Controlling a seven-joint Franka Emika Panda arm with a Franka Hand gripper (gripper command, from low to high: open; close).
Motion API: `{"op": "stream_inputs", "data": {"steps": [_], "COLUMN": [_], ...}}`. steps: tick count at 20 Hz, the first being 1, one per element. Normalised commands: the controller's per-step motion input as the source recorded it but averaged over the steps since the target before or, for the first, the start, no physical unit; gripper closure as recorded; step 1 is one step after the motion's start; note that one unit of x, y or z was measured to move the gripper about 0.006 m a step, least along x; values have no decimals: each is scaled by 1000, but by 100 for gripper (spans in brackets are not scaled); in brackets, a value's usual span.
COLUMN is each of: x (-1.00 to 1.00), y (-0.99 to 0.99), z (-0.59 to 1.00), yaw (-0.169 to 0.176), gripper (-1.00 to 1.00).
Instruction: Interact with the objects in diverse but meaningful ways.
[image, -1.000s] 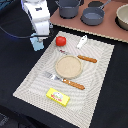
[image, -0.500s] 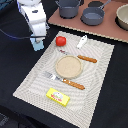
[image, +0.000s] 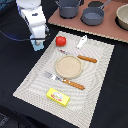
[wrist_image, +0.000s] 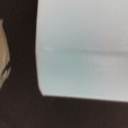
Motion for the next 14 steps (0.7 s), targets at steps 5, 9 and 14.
{"op": "stream_inputs", "data": {"steps": [5,9,14], "x": [1,0,35], "y": [0,0,0], "z": [132,201,84], "yaw": [0,0,0], "gripper": [100,100,100]}}
